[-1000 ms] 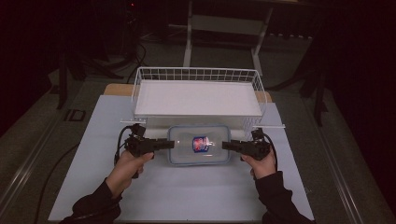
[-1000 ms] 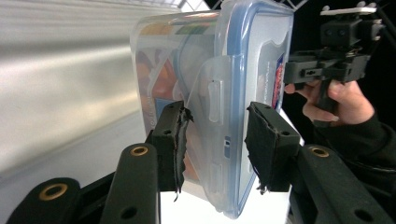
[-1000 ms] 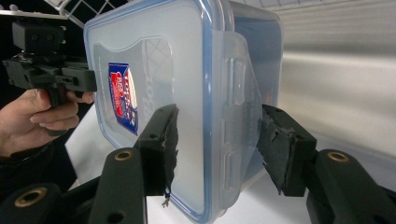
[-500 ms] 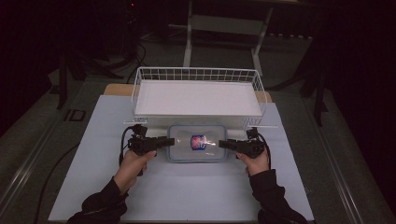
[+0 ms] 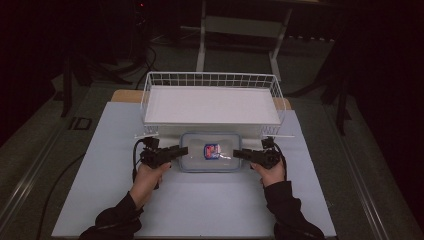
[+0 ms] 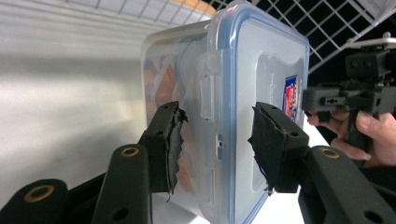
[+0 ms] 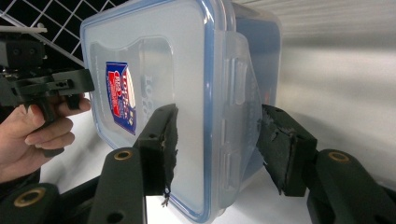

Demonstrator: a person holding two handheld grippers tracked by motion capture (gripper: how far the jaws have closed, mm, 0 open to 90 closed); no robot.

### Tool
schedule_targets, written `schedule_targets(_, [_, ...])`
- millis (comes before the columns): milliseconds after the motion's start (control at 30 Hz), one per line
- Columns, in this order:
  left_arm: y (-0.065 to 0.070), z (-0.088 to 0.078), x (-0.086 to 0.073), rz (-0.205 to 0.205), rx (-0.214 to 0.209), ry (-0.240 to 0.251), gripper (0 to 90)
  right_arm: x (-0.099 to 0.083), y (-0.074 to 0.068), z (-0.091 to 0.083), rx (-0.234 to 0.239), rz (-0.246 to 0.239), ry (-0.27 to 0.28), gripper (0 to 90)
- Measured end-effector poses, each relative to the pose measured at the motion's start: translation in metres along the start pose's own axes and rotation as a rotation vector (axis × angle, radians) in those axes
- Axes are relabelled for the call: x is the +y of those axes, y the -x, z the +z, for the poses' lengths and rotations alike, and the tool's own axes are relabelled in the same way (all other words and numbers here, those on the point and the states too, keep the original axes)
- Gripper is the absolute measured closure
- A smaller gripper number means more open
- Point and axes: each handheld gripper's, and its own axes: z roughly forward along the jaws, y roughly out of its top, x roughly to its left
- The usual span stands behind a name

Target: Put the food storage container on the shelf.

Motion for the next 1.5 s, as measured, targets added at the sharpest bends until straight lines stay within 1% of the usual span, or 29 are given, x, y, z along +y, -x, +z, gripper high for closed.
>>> schedule_targets(167, [0.000,0.002,-0.002,0.003,0.008,0.034,50.2,0.002,-0.001,0.000,-0.005,0.027,-0.001,47.7])
schedule_targets(200, [0.000,0.002,-0.002,0.007,0.009,0.038,49.9,0.002,-0.001,0.000,-0.009,0.039,0.001,47.4])
schedule_targets(233, [0.001,0.003,-0.002,0.023,0.022,0.048,49.6,0.002,-0.001,0.000,-0.009,0.042,0.005,46.8])
schedule_targets(267, [0.003,0.004,-0.003,0.064,0.048,0.053,48.8,0.002,-0.002,0.000,-0.022,0.026,0.021,46.2])
schedule_targets(300, [0.006,0.006,-0.004,0.096,0.077,0.060,48.3,0.002,-0.004,0.001,-0.056,-0.015,0.041,46.5])
schedule_targets(333, [0.007,0.007,-0.004,0.111,0.087,0.064,47.8,0.003,-0.007,0.000,-0.097,-0.053,0.058,47.8])
schedule_targets(367, [0.007,0.007,-0.004,0.111,0.087,0.064,46.7,0.004,-0.010,0.000,-0.120,-0.068,0.068,47.8])
schedule_targets(400, [0.010,0.009,-0.003,0.110,0.111,0.081,46.0,0.005,-0.012,0.000,-0.155,-0.094,0.078,45.4])
schedule_targets(433, [0.010,0.009,-0.003,0.110,0.111,0.081,46.1,0.006,-0.013,0.000,-0.168,-0.104,0.084,44.4])
schedule_targets(467, [0.011,0.011,-0.002,0.127,0.141,0.105,46.1,0.006,-0.013,0.001,-0.180,-0.106,0.093,43.4])
schedule_targets(533, [0.011,0.013,0.000,0.132,0.163,0.116,45.5,0.007,-0.012,0.002,-0.190,-0.097,0.106,40.1])
schedule_targets(633, [0.014,0.016,0.000,0.146,0.210,0.142,43.6,0.007,-0.010,0.004,-0.195,-0.062,0.132,39.3])
schedule_targets(667, [0.015,0.017,0.000,0.142,0.228,0.154,41.5,0.007,-0.010,0.005,-0.197,-0.057,0.139,38.9])
schedule_targets(733, [0.015,0.019,0.001,0.142,0.243,0.163,41.0,0.008,-0.011,0.005,-0.206,-0.050,0.138,39.0])
schedule_targets(800, [0.016,0.020,0.002,0.146,0.252,0.165,40.6,0.009,-0.011,0.006,-0.213,-0.058,0.142,39.2])
schedule_targets(833, [0.016,0.020,0.002,0.144,0.258,0.162,40.6,0.009,-0.013,0.005,-0.217,-0.047,0.135,39.3])
schedule_targets(900, [0.018,0.018,0.003,0.151,0.277,0.152,38.9,0.008,-0.015,0.005,-0.228,-0.079,0.139,39.6])
schedule_targets(933, [0.019,0.017,0.004,0.154,0.279,0.148,38.9,0.008,-0.016,0.004,-0.232,-0.097,0.144,39.4])
schedule_targets(967, [0.019,0.017,0.004,0.154,0.279,0.148,38.4,0.008,-0.016,0.004,-0.232,-0.097,0.144,39.4])
schedule_targets(1033, [0.023,0.011,0.005,0.165,0.283,0.156,36.8,0.006,-0.020,0.000,-0.223,-0.100,0.149,39.1])
schedule_targets(1133, [0.029,0.004,0.006,0.158,0.264,0.150,35.4,0.003,-0.025,-0.005,-0.221,-0.114,0.154,38.9])
schedule_targets(1200, [0.034,0.001,0.006,0.179,0.246,0.133,33.2,0.001,-0.029,-0.009,-0.210,-0.124,0.162,39.0])
schedule_targets(1233, [0.036,0.000,0.005,0.202,0.229,0.119,31.7,0.000,-0.032,-0.011,-0.206,-0.123,0.160,39.1])
schedule_targets(1267, [0.039,-0.002,0.005,0.218,0.228,0.108,27.3,-0.001,-0.034,-0.013,-0.196,-0.122,0.158,39.6])
schedule_targets(1300, [0.041,-0.004,0.004,0.234,0.238,0.106,26.9,-0.002,-0.037,-0.015,-0.186,-0.124,0.157,39.7])
schedule_targets(1367, [0.045,-0.008,0.002,0.241,0.217,0.112,25.8,-0.004,-0.044,-0.017,-0.170,-0.142,0.158,40.3])
schedule_targets(1400, [0.047,-0.010,0.002,0.240,0.204,0.113,23.8,-0.005,-0.048,-0.018,-0.164,-0.153,0.157,40.4])
schedule_targets(1433, [0.047,-0.010,0.002,0.240,0.204,0.113,22.3,-0.006,-0.053,-0.019,-0.159,-0.163,0.158,41.0])
schedule_targets(1500, [0.051,-0.016,0.000,0.243,0.183,0.110,18.6,-0.010,-0.060,-0.020,-0.143,-0.177,0.162,42.5])
